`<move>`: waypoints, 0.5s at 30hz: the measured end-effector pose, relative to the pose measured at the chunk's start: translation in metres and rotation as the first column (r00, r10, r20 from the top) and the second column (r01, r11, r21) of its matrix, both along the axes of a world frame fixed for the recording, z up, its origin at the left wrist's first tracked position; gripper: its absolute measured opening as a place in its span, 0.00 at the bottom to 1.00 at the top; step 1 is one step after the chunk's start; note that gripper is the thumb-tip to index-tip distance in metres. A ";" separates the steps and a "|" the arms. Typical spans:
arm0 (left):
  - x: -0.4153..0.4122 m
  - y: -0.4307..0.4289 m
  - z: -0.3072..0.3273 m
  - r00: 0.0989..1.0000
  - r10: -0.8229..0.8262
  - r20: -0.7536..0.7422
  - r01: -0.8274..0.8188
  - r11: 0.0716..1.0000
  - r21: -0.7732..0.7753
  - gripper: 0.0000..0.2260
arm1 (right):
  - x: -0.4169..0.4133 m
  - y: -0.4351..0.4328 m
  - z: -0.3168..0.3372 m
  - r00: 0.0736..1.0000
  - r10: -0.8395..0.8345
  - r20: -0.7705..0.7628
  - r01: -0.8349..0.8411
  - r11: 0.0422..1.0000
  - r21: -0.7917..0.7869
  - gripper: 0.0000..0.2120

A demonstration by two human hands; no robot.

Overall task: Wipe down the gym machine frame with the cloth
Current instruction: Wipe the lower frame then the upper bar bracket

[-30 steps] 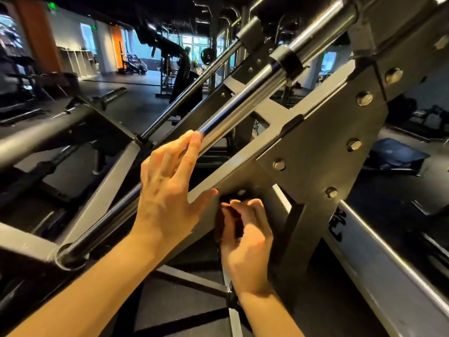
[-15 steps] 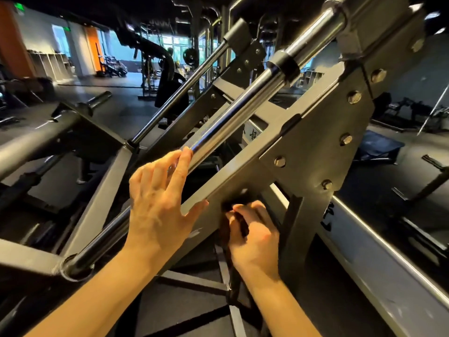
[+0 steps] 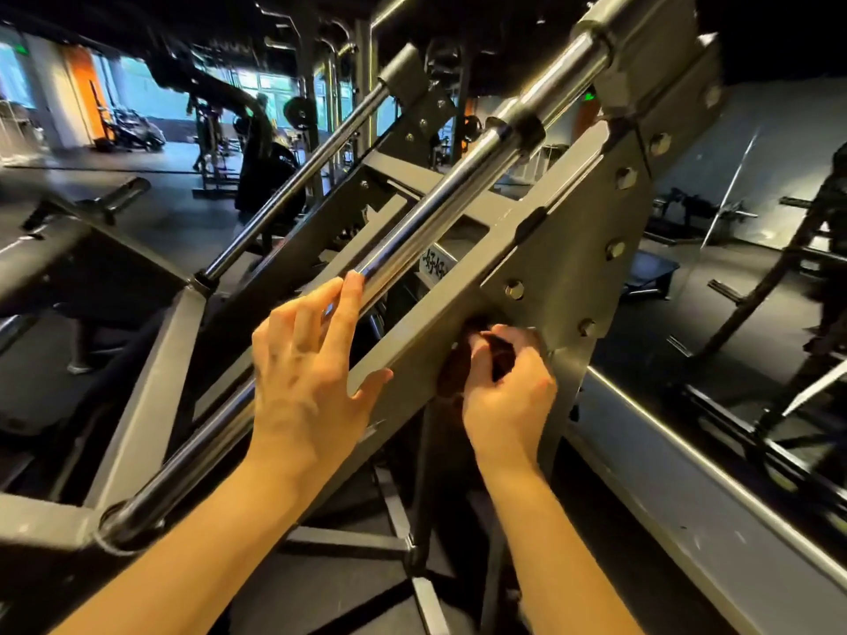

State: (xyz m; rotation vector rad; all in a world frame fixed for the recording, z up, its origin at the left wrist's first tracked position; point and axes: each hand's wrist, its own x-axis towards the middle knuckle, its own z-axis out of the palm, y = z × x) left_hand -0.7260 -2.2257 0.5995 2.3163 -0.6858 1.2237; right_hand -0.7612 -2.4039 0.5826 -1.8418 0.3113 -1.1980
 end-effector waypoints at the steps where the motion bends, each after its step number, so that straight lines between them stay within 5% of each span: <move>1: 0.000 0.001 0.000 1.000 -0.005 -0.003 0.005 1.000 0.000 0.46 | 0.003 0.002 0.006 0.998 -0.049 0.040 0.048 0.998 0.026 0.08; 4: 0.002 0.003 0.000 1.000 -0.011 -0.001 0.011 1.000 0.013 0.47 | 0.003 0.030 -0.004 0.998 -0.036 0.052 0.036 0.999 -0.004 0.06; 8: 0.004 0.004 -0.001 1.000 -0.022 0.005 0.022 1.000 0.007 0.46 | -0.015 0.030 -0.026 0.990 0.128 -0.054 -0.139 0.937 -0.321 0.11; 12: 0.004 0.000 -0.002 0.999 -0.039 -0.013 0.039 0.999 -0.026 0.46 | 0.002 -0.013 0.009 0.988 -0.122 -0.095 0.112 0.989 -0.100 0.11; 15: 0.005 -0.001 -0.004 0.998 -0.055 -0.018 0.054 0.998 -0.040 0.46 | -0.001 0.016 -0.002 0.996 -0.084 0.029 0.088 0.965 -0.247 0.08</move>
